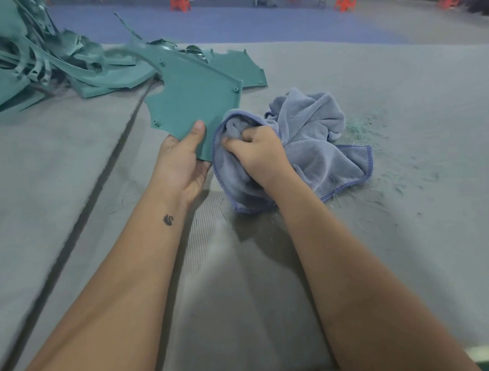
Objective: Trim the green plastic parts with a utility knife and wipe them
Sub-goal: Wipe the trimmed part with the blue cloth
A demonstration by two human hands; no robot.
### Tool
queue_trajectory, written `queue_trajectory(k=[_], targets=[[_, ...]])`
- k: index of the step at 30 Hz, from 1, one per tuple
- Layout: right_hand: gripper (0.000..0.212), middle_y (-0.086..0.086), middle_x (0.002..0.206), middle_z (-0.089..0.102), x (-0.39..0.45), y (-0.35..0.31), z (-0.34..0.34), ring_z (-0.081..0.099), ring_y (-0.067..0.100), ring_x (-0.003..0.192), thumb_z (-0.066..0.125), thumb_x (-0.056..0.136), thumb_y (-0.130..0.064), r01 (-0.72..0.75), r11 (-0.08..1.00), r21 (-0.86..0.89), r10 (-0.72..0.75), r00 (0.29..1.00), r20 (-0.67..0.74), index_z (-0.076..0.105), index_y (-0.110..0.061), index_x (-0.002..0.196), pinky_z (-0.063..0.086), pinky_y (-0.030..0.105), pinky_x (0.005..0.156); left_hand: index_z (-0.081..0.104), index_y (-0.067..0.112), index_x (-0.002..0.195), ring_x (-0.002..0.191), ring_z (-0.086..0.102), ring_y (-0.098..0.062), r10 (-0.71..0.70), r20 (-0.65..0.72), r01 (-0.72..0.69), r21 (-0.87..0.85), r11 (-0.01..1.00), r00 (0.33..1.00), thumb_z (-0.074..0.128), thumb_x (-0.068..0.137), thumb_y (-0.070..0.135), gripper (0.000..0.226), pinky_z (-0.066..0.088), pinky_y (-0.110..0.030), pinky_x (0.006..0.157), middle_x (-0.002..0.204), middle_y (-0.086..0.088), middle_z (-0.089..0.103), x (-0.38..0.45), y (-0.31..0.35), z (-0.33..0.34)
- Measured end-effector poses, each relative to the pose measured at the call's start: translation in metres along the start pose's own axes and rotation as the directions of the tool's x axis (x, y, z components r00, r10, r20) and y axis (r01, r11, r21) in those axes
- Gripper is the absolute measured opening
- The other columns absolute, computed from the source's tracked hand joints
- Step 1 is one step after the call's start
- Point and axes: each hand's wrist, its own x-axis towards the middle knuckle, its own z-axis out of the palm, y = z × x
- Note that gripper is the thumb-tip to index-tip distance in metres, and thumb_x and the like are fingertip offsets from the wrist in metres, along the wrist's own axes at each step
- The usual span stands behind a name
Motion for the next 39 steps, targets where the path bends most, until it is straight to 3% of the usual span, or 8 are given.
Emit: queue_trajectory(k=[11, 15, 21, 28, 32, 34, 36, 39], targets=[[0.043, -0.016, 0.044, 0.030, 0.009, -0.005, -0.014, 0.029, 0.007, 0.051, 0.054, 0.087, -0.006, -0.011, 0.961, 0.278, 0.104, 0.941, -0.323, 0.031, -0.024, 0.055, 0.030, 0.025, 0.057, 0.057, 0.006, 0.122, 0.092, 0.070, -0.017, -0.031, 0.171, -0.006, 0.210, 0.978, 0.985, 0.046, 0.099, 0.002, 0.026, 0.058, -0.033, 0.082, 0.103, -0.003, 0.072, -0.009, -0.001, 0.005], [0.035, -0.009, 0.059, 0.038, 0.010, -0.002, -0.021, 0.035, 0.008, 0.055, 0.049, 0.094, -0.011, 0.025, 0.987, 0.159, 0.027, 0.949, -0.314, 0.037, -0.020, 0.063, 0.032, 0.018, 0.055, 0.060, 0.012, 0.111, 0.086, 0.071, -0.013, -0.080, 0.197, 0.040, 0.202, 0.979, 0.977, 0.046, 0.099, 0.002, 0.021, 0.058, -0.029, 0.071, 0.094, 0.002, 0.075, -0.009, 0.000, 0.005], [0.030, -0.006, 0.100, 0.056, 0.010, -0.013, -0.013, 0.051, 0.010, 0.098, 0.041, 0.103, -0.023, 0.016, 0.973, 0.231, 0.057, 0.950, -0.306, 0.054, -0.004, 0.123, 0.035, 0.007, 0.082, 0.063, 0.013, 0.108, 0.086, 0.071, -0.015, -0.133, 0.181, 0.097, 0.193, 0.976, 0.974, 0.049, 0.098, 0.005, 0.019, 0.060, -0.031, 0.072, 0.095, 0.000, 0.075, -0.010, 0.005, -0.005], [0.013, -0.006, 0.079, 0.055, 0.007, -0.012, -0.011, 0.052, -0.002, 0.071, 0.050, 0.098, -0.015, 0.130, 0.975, 0.181, -0.048, 0.917, -0.397, 0.056, -0.012, 0.087, 0.040, 0.013, 0.069, 0.038, 0.013, 0.137, 0.083, 0.068, -0.018, -0.021, -0.089, 0.040, 0.212, 0.976, 0.996, 0.062, 0.092, 0.004, 0.052, 0.058, -0.035, 0.074, 0.110, -0.010, 0.065, -0.005, -0.006, -0.002], [0.024, -0.012, 0.062, 0.043, 0.006, -0.010, -0.017, 0.041, 0.003, 0.057, 0.047, 0.099, -0.021, 0.217, 0.975, -0.054, -0.211, 0.817, -0.537, 0.045, -0.018, 0.074, 0.036, 0.025, 0.061, 0.035, 0.041, 0.123, 0.085, 0.052, -0.007, 0.411, 0.093, -0.291, 0.843, 0.452, 0.907, 0.077, 0.073, 0.008, 0.074, 0.049, -0.019, 0.077, 0.117, -0.005, 0.043, -0.007, -0.009, -0.007], [0.019, -0.009, 0.075, 0.059, 0.004, -0.016, -0.018, 0.054, -0.004, 0.073, 0.048, 0.099, -0.025, 0.236, 0.954, 0.187, -0.153, 0.915, -0.373, 0.057, -0.021, 0.083, 0.044, 0.020, 0.071, 0.049, 0.034, 0.120, 0.078, 0.057, -0.010, 0.322, 0.191, -0.348, 0.757, 0.553, 0.927, 0.064, 0.078, -0.002, 0.057, 0.053, -0.024, 0.069, 0.115, -0.010, 0.052, -0.010, -0.008, 0.001], [0.038, -0.001, 0.108, 0.066, 0.003, -0.027, -0.019, 0.060, 0.002, 0.099, 0.042, 0.101, -0.039, 0.023, 0.914, 0.406, 0.008, 0.997, -0.075, 0.061, -0.014, 0.120, 0.046, 0.017, 0.083, 0.061, 0.023, 0.113, 0.076, 0.061, -0.015, 0.085, 0.107, -0.124, 0.440, 0.889, 0.991, 0.055, 0.082, 0.007, 0.035, 0.051, -0.027, 0.064, 0.104, -0.010, 0.062, -0.014, -0.004, 0.010], [0.042, 0.006, 0.106, 0.063, -0.001, -0.024, -0.009, 0.059, 0.015, 0.097, 0.041, 0.102, -0.032, 0.054, 0.993, 0.105, -0.062, 0.995, 0.081, 0.058, -0.001, 0.125, 0.046, 0.014, 0.078, 0.064, 0.008, 0.098, 0.079, 0.069, -0.027, -0.227, 0.106, 0.236, -0.087, 0.968, 0.968, 0.053, 0.088, 0.036, 0.032, 0.056, -0.032, 0.070, 0.087, -0.014, 0.069, -0.014, 0.003, 0.008]])
